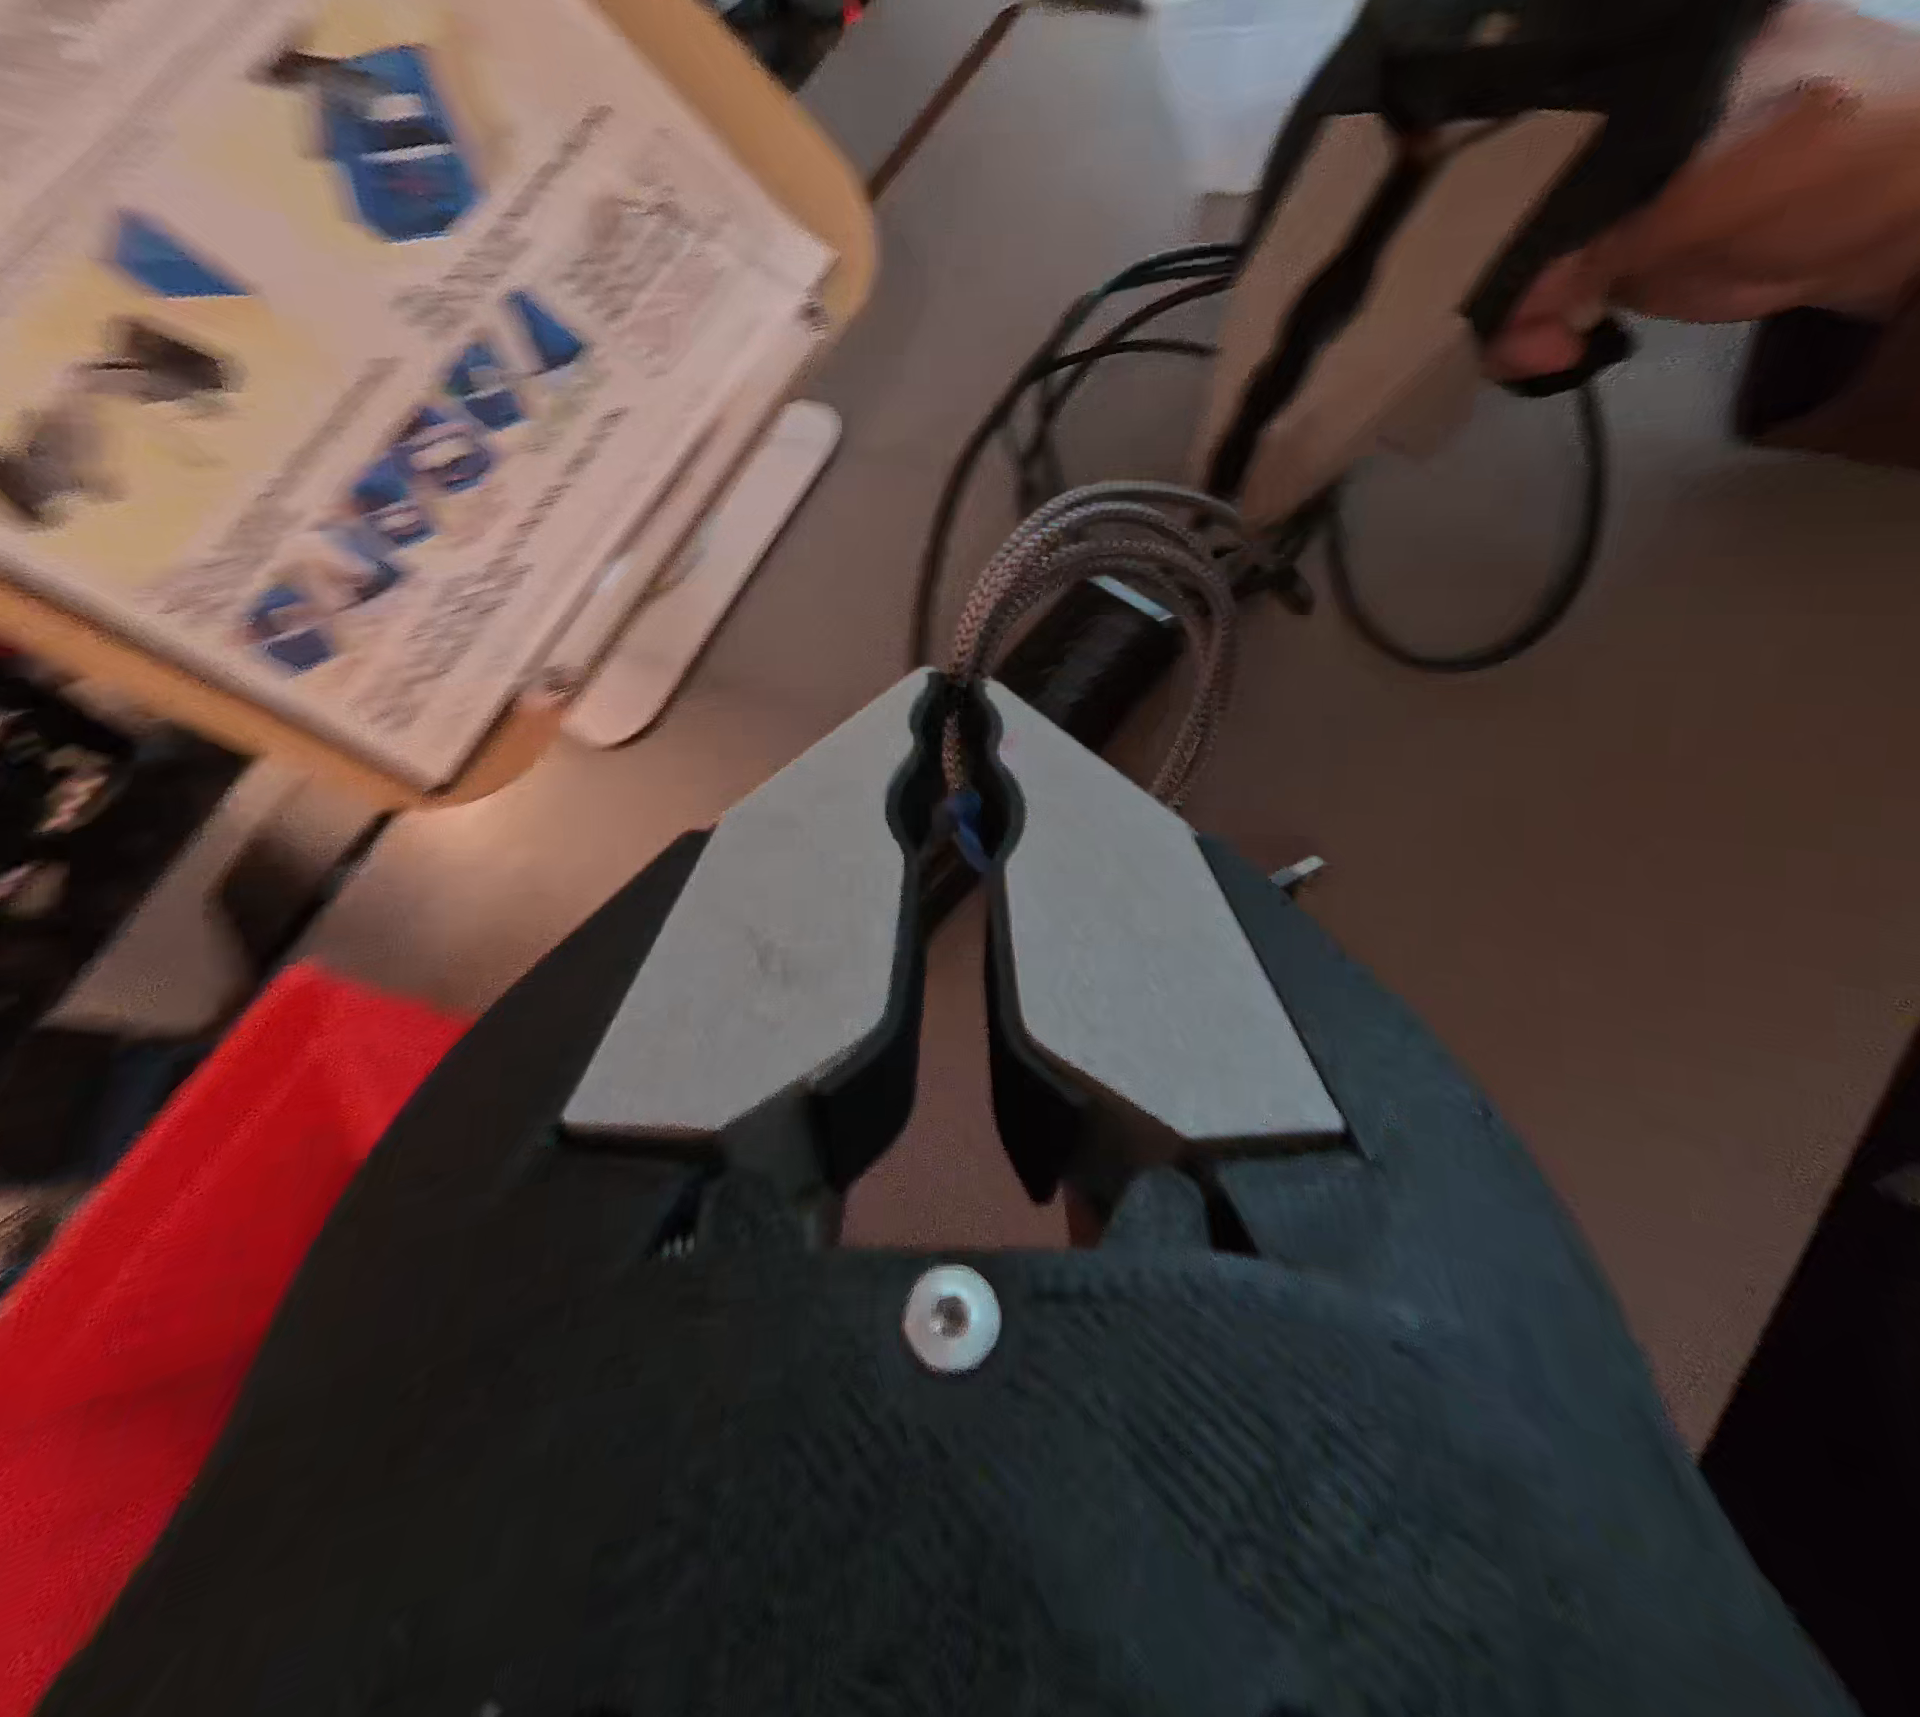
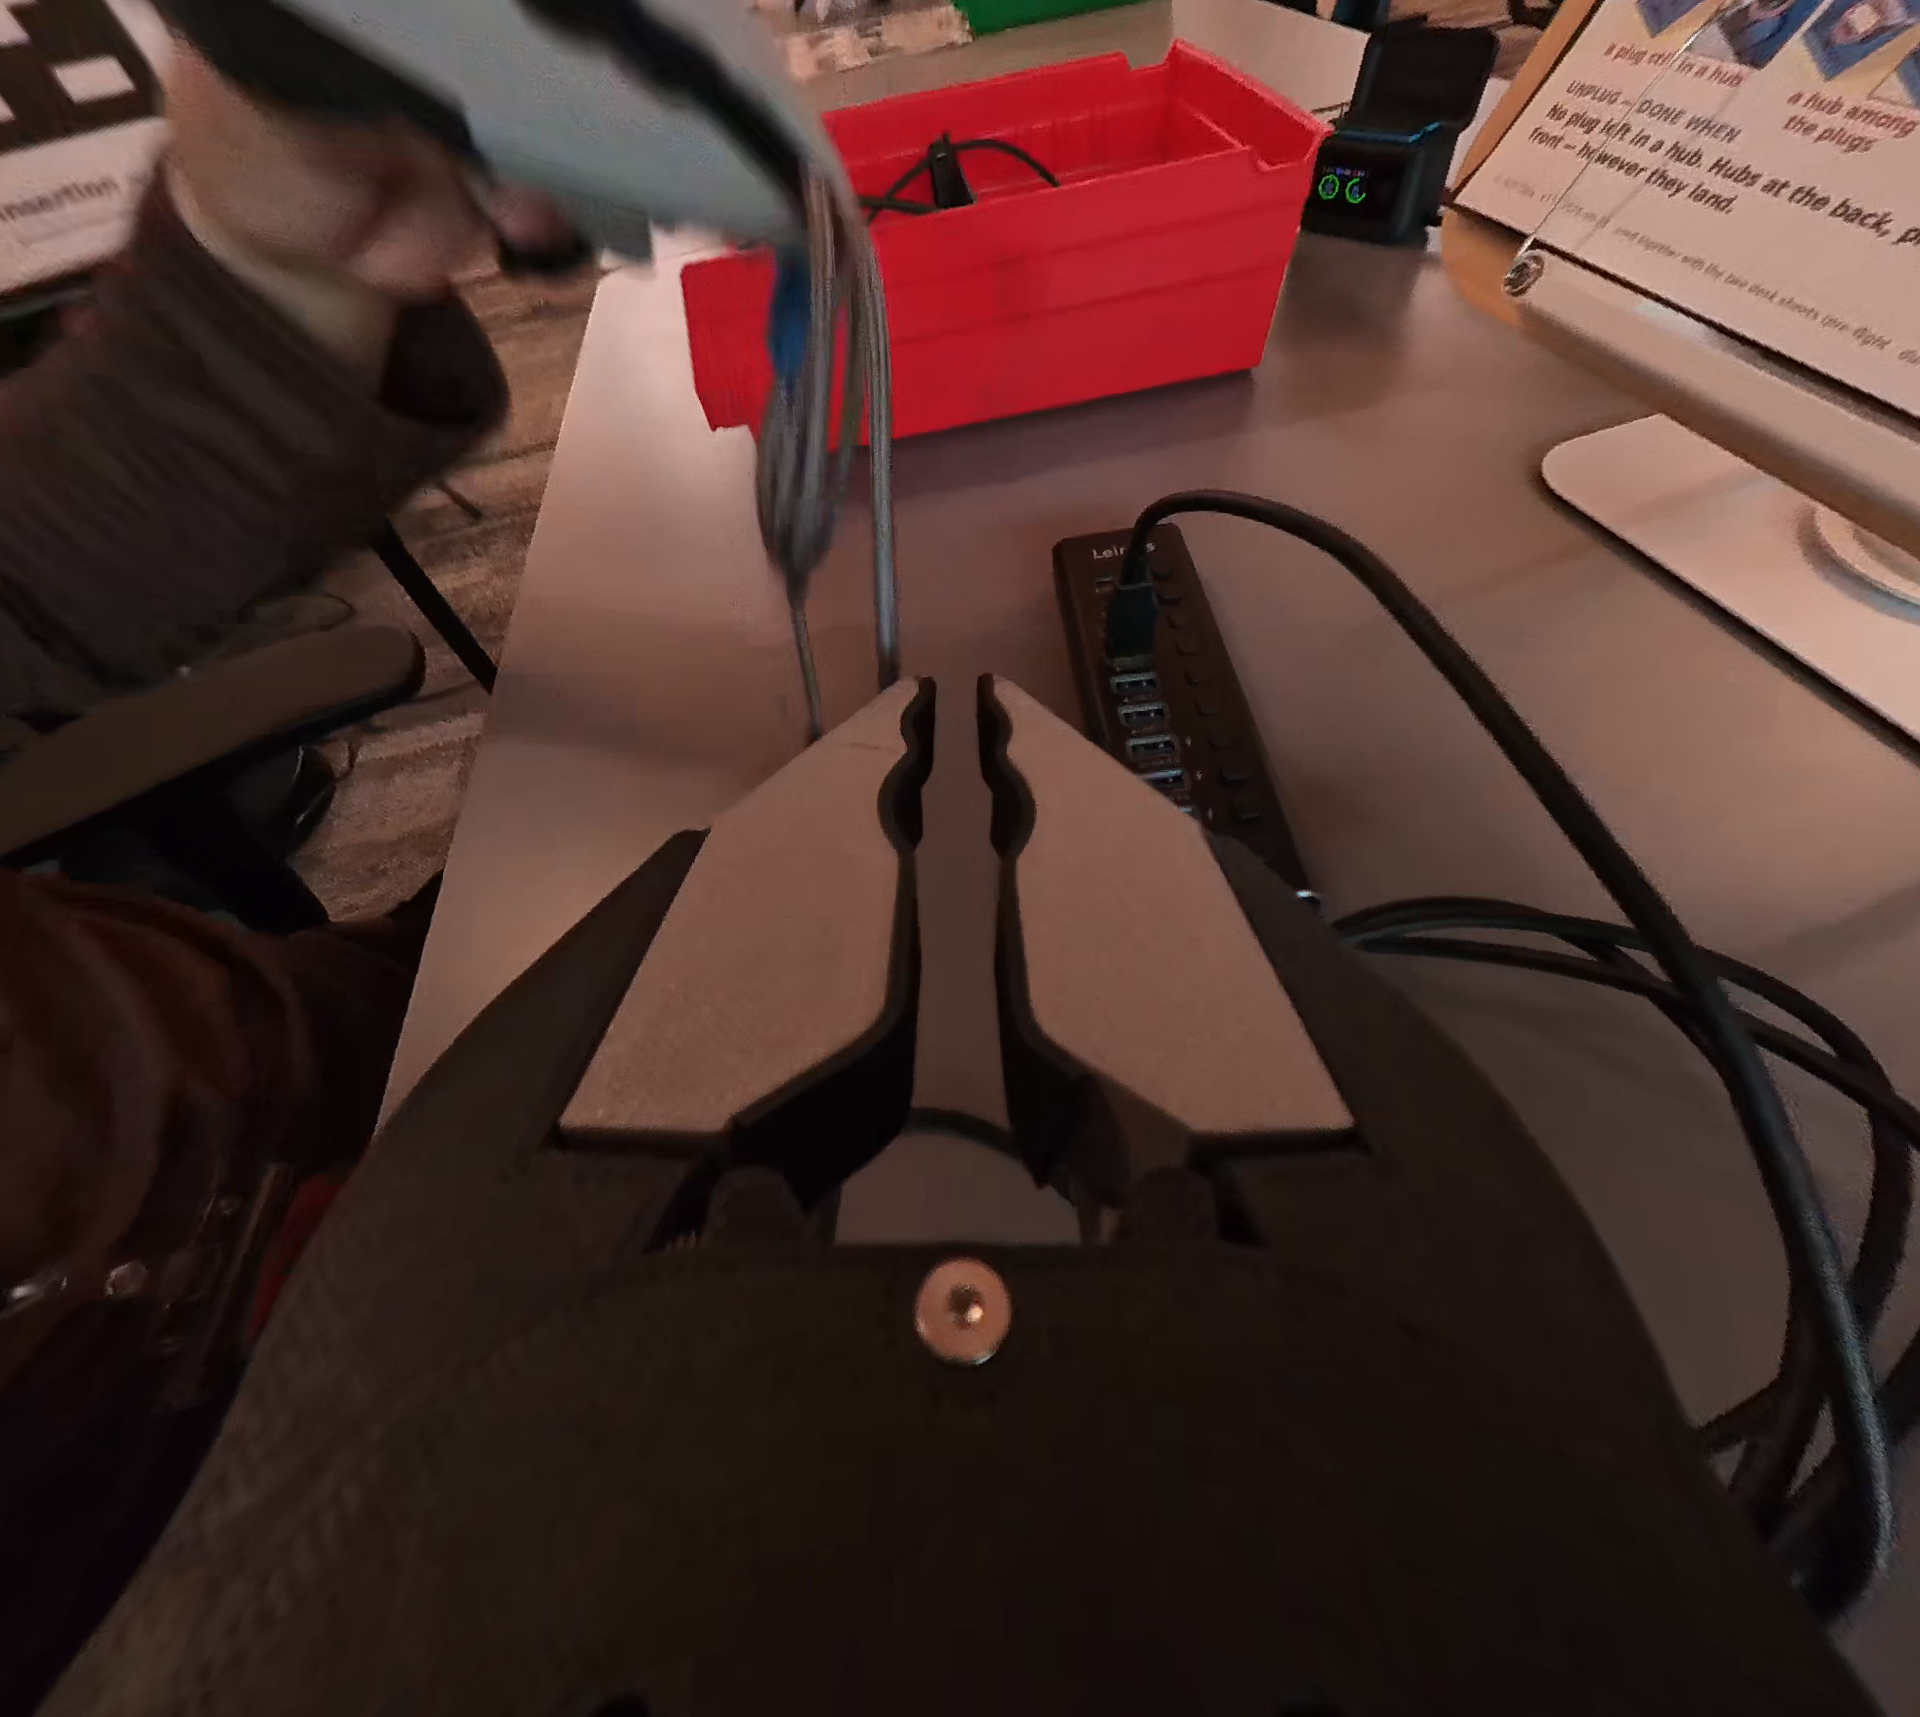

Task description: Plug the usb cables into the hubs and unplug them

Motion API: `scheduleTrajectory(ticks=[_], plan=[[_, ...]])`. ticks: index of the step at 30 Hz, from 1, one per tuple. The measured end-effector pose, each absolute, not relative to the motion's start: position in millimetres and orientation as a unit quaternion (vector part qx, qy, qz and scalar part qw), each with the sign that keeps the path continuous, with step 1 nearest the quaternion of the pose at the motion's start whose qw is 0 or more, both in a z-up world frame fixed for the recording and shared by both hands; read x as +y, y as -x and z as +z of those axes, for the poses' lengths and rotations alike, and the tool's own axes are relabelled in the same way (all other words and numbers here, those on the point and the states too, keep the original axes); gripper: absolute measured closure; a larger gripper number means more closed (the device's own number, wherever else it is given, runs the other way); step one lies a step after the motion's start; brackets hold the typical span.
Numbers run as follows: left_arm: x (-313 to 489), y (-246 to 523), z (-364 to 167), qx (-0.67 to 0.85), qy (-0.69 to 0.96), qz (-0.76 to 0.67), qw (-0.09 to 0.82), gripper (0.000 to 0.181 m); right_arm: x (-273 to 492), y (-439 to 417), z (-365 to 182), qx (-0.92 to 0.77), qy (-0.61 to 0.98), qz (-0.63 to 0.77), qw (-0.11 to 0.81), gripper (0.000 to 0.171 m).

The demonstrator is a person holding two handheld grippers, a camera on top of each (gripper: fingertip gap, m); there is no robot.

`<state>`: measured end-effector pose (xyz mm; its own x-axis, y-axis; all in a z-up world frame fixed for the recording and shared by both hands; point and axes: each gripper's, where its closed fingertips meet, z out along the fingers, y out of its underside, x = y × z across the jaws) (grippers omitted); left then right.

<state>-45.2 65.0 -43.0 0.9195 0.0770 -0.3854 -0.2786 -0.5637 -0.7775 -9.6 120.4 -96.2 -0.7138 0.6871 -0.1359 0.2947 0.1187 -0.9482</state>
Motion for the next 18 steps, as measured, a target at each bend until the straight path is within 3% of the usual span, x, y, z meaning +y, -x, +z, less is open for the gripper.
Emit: scheduleTrajectory(ticks=[1, 8, 11, 18], plan=[[75, 40, -60, 0.064, 0.86, 0.168, 0.477, 0.18, 122, 11, -95, -0.722, 0.34, 0.577, 0.173, 0.165], [100, 67, -139, 0.059, 0.832, 0.227, 0.503, 0.18, 121, 9, -86, -0.692, 0.338, 0.623, 0.137, 0.154], [91, 76, -124, 0.06, 0.806, 0.281, 0.518, 0.18, 114, 6, -82, -0.688, 0.319, 0.64, 0.124, 0.152], [78, 93, -135, 0.001, 0.815, 0.247, 0.525, 0.18, 105, 15, -96, -0.699, 0.312, 0.623, 0.159, 0.146]])
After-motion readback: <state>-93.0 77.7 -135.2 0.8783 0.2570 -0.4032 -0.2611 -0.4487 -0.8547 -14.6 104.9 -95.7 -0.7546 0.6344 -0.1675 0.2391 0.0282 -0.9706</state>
